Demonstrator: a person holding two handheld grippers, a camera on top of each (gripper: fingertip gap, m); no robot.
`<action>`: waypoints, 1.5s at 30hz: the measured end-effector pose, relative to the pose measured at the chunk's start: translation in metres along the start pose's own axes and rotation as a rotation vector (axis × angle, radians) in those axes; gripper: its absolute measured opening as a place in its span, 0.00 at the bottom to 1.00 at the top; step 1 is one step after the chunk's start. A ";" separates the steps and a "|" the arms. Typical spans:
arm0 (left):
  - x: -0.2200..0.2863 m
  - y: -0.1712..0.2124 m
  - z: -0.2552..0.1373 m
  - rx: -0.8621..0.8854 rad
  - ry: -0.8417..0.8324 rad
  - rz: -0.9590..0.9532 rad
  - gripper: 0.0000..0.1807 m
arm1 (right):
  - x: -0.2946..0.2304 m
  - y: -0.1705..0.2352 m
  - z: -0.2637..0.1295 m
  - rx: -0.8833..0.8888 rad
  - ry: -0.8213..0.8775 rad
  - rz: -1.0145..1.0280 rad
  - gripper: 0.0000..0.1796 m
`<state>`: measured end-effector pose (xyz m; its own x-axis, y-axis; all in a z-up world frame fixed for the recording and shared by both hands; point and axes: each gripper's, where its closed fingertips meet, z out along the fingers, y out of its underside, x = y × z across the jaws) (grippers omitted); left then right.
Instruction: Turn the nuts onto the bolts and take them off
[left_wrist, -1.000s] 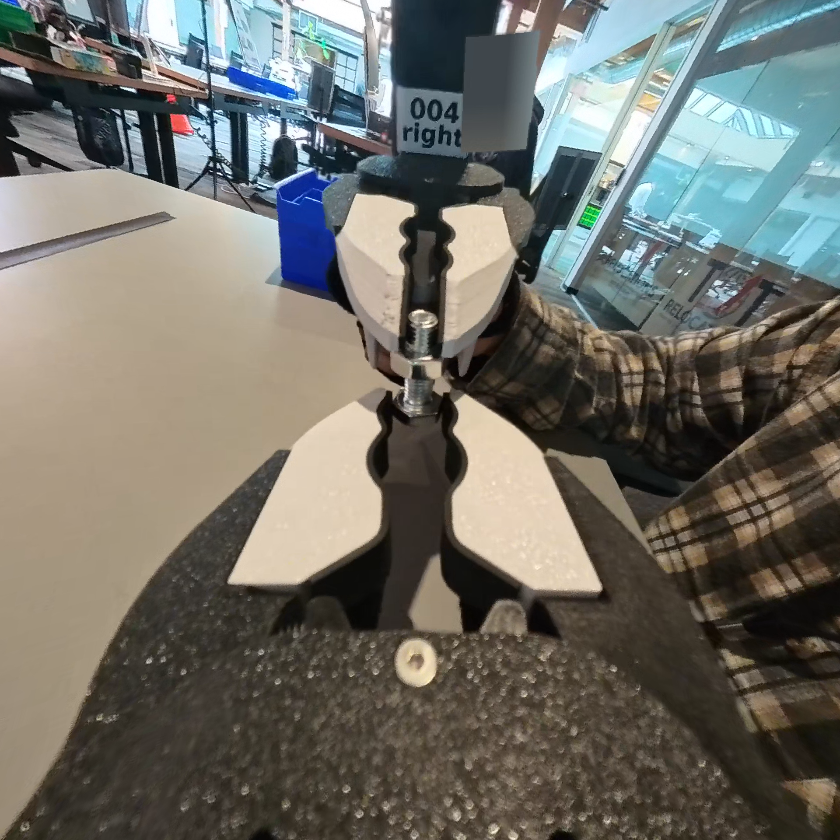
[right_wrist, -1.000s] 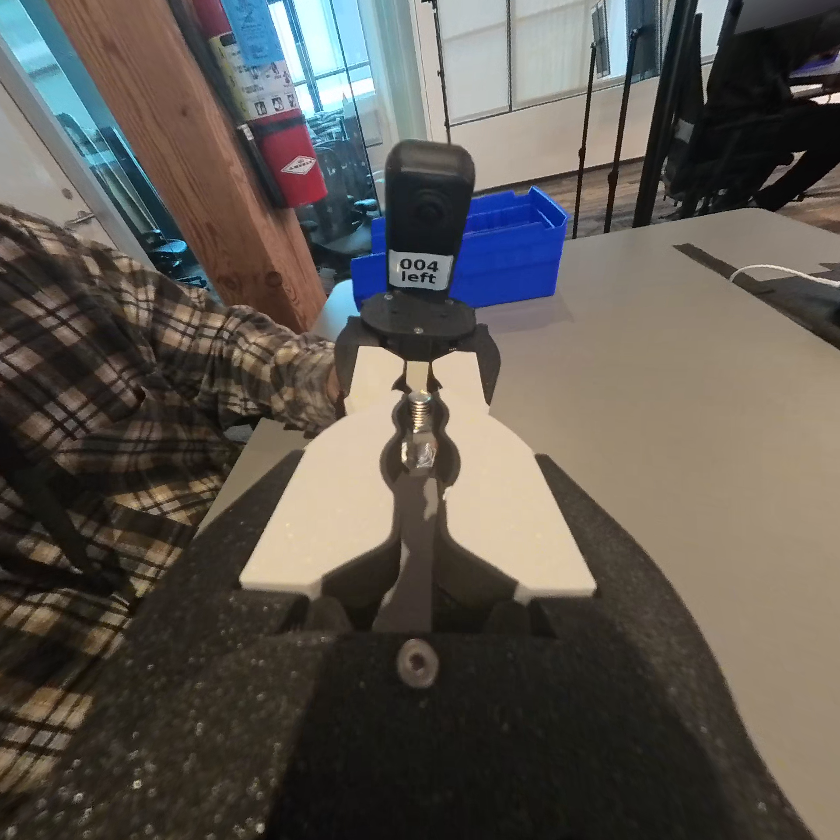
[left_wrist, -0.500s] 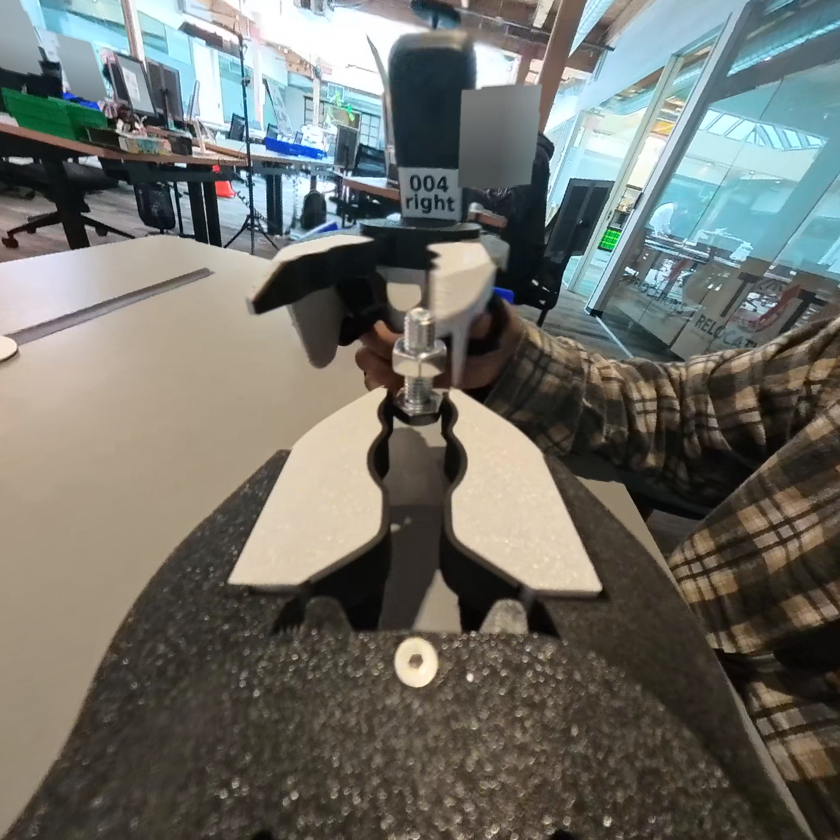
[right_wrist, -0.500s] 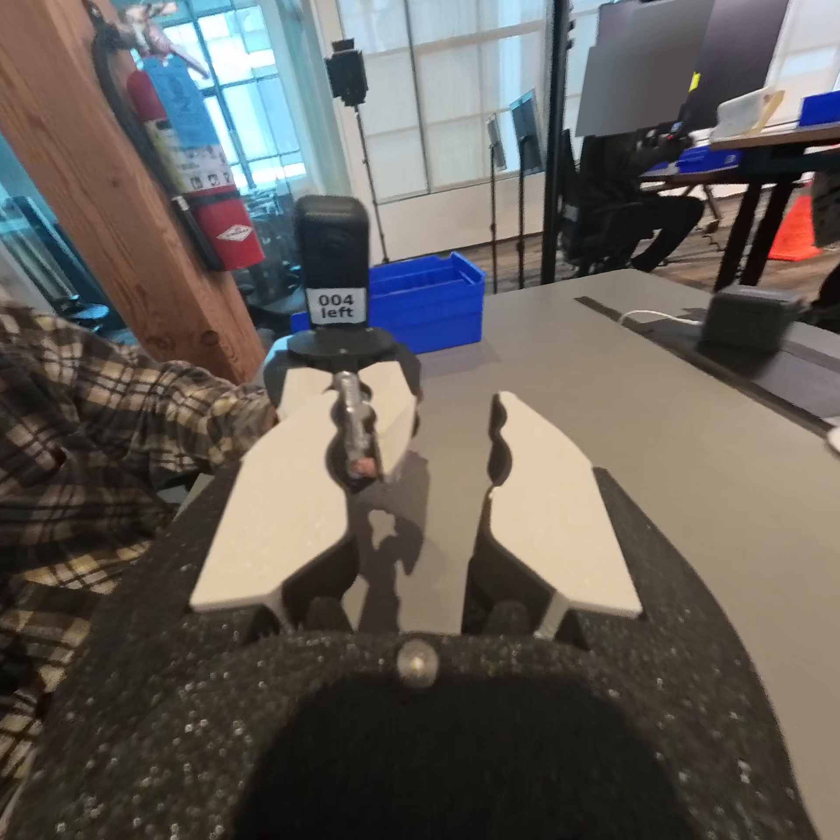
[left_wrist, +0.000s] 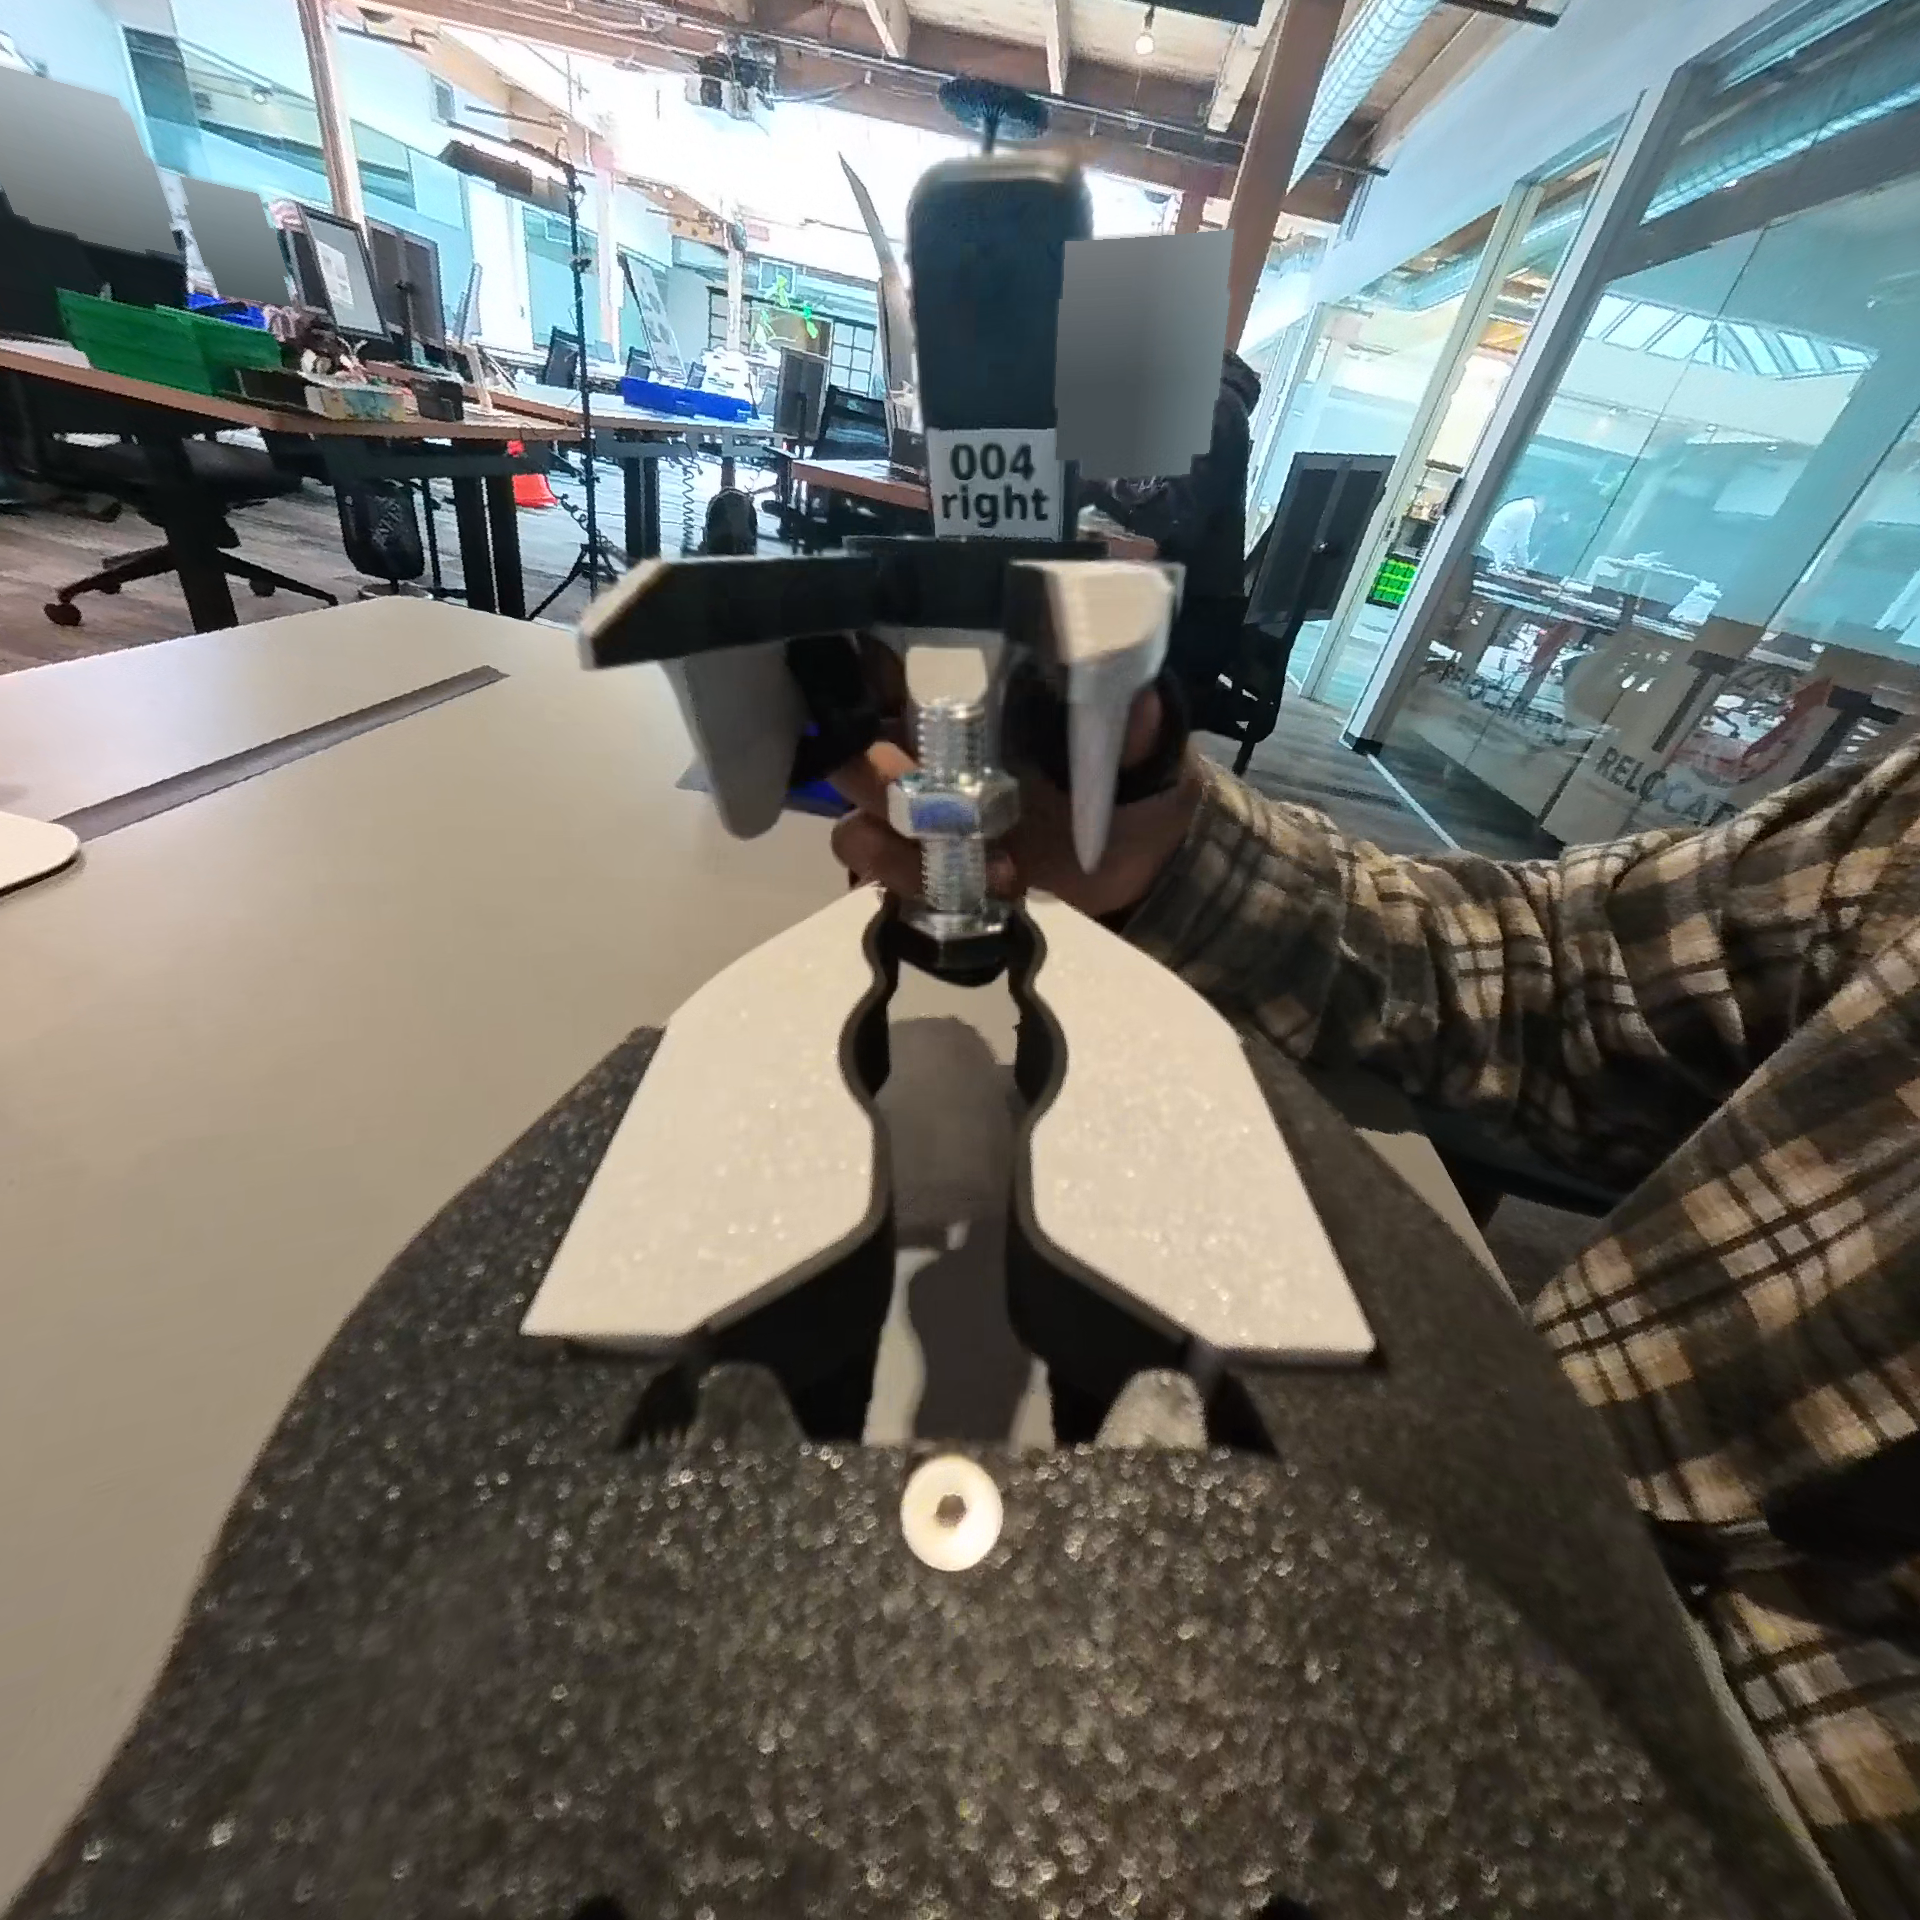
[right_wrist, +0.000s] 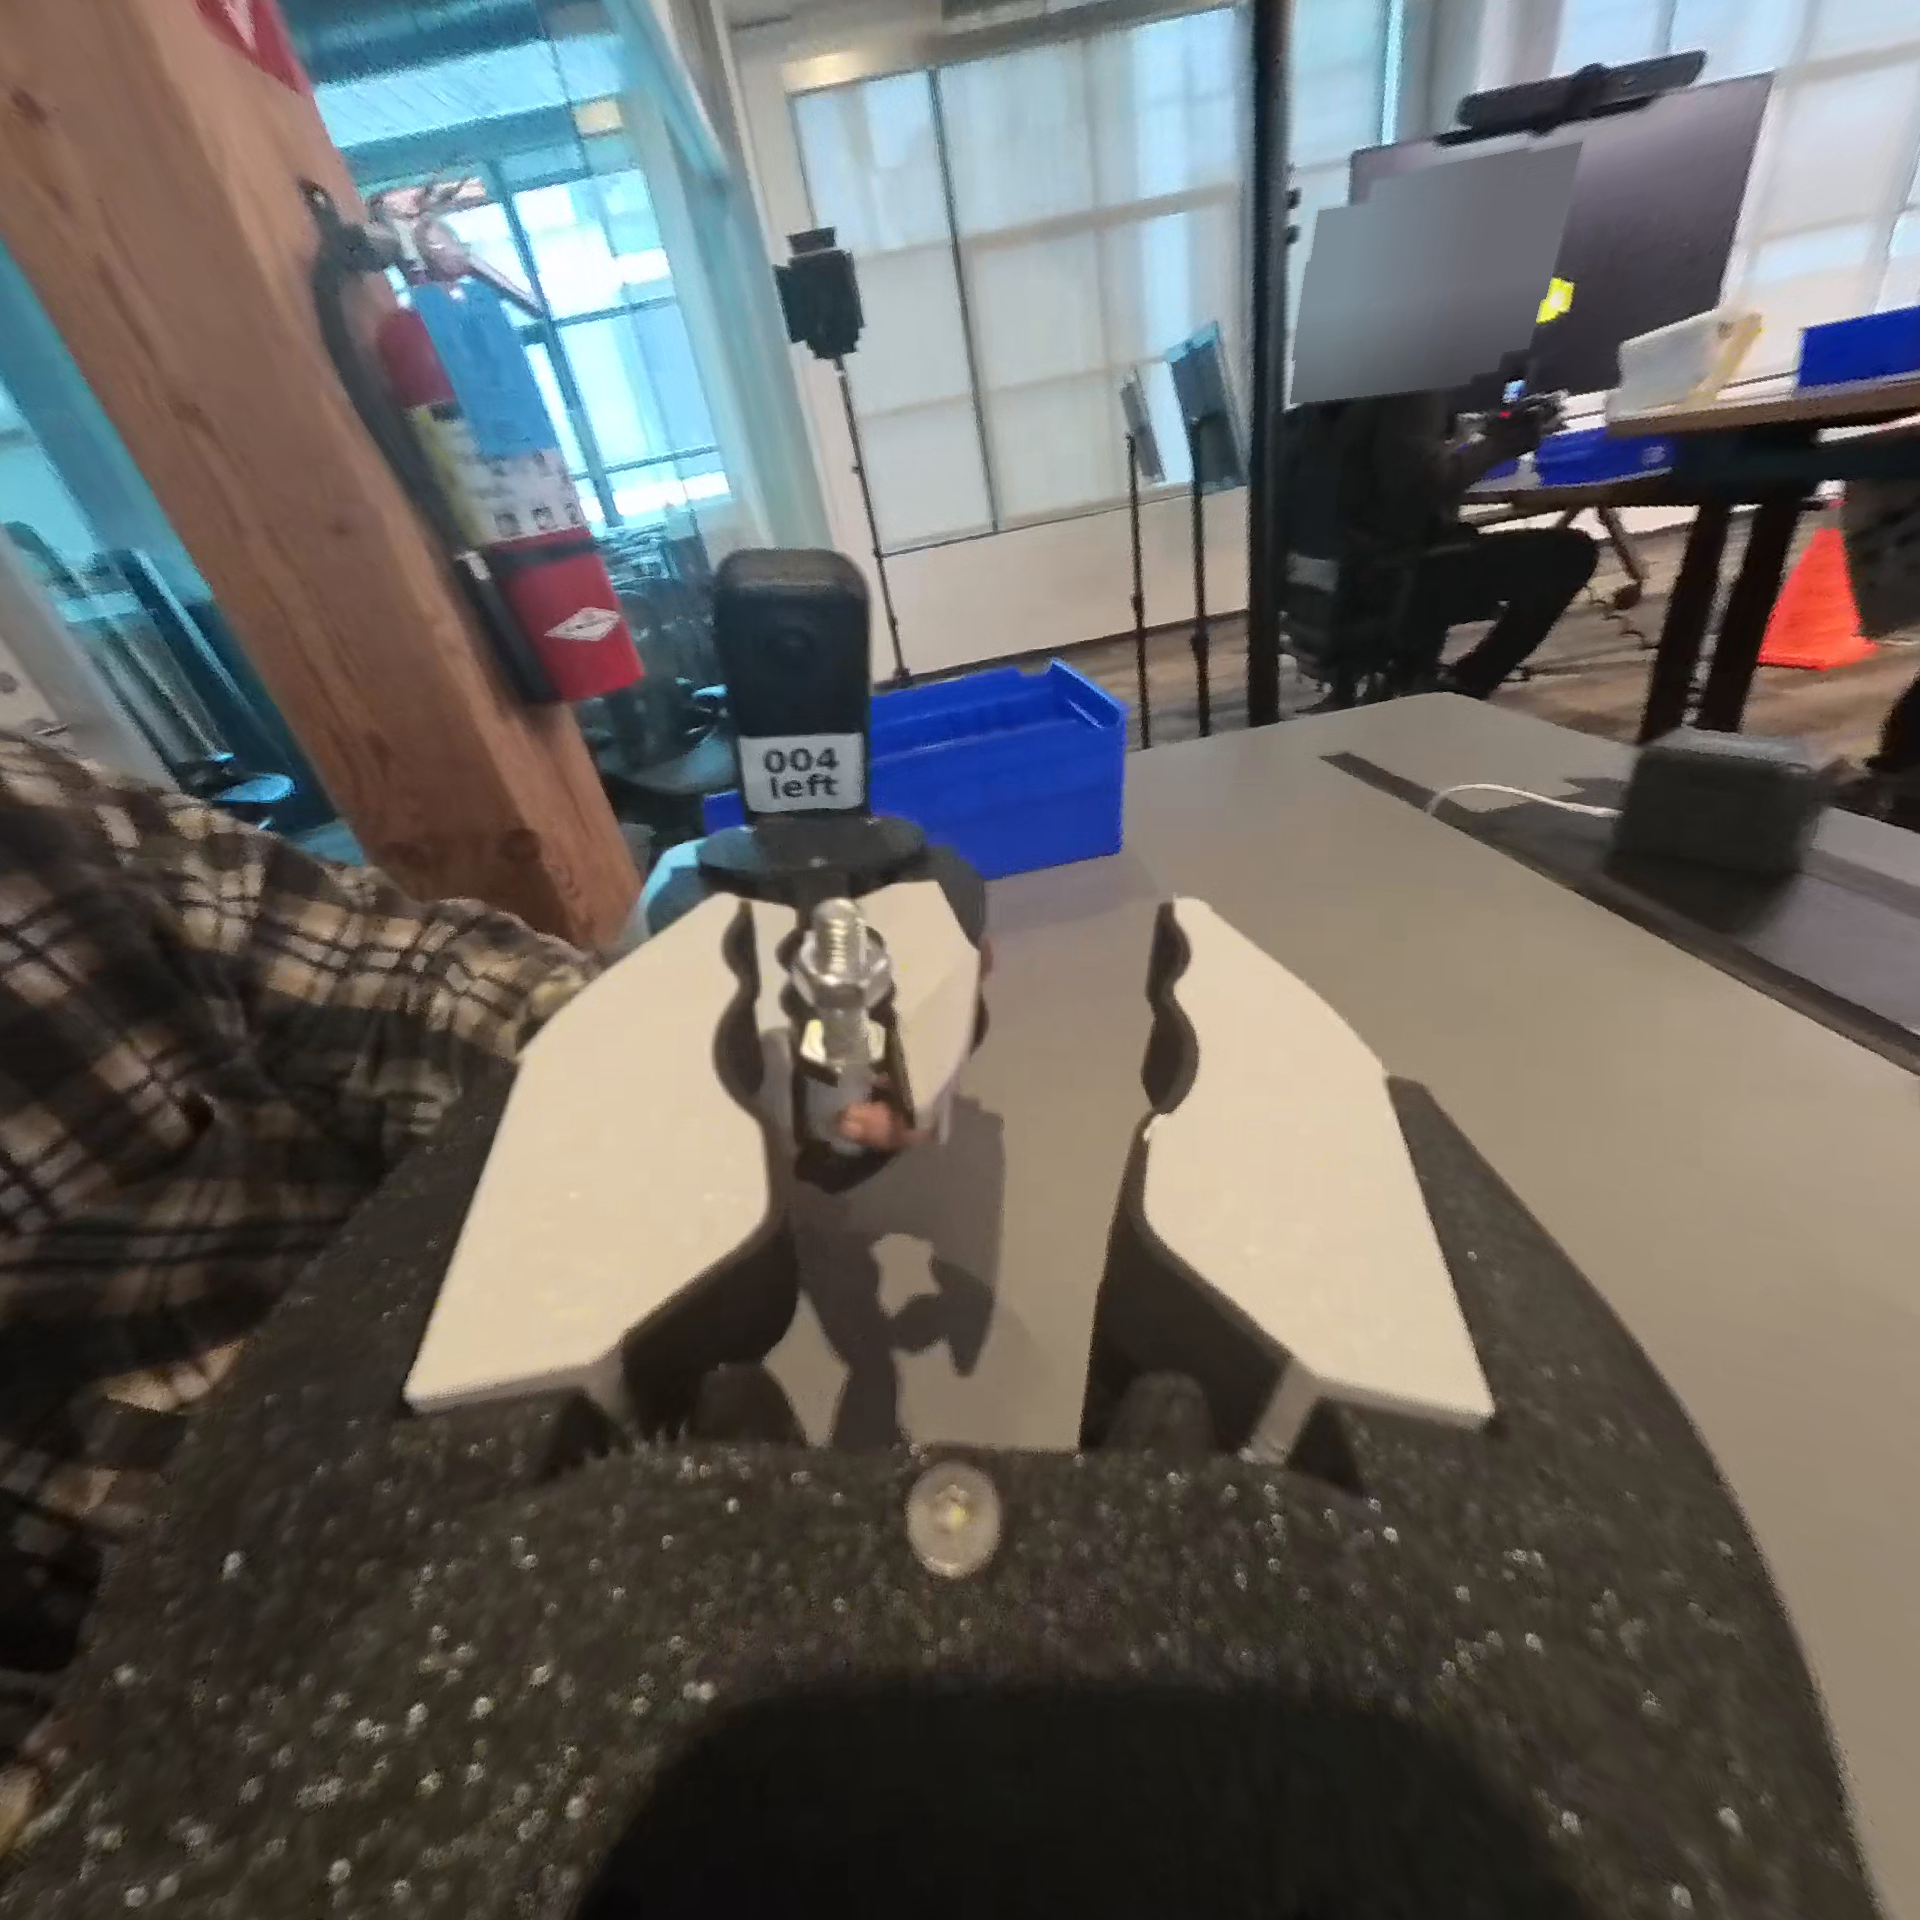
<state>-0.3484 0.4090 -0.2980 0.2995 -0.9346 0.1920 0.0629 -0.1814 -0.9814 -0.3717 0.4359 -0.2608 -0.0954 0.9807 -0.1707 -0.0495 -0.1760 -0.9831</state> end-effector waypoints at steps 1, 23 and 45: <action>0.001 0.001 0.001 -0.002 0.003 0.001 0.11 | -0.003 0.003 0.005 -0.012 -0.012 0.000 0.41; 0.010 -0.019 -0.005 0.125 0.047 -0.015 0.10 | -0.001 0.002 0.011 -0.005 -0.001 0.016 0.43; 0.016 -0.028 -0.008 0.171 0.080 -0.002 0.10 | 0.017 -0.010 -0.008 0.024 0.106 0.021 0.44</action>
<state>-0.3533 0.3962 -0.2676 0.2230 -0.9569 0.1859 0.2266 -0.1346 -0.9647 -0.3647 0.4553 -0.2549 0.0086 0.9800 -0.1989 -0.0727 -0.1978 -0.9775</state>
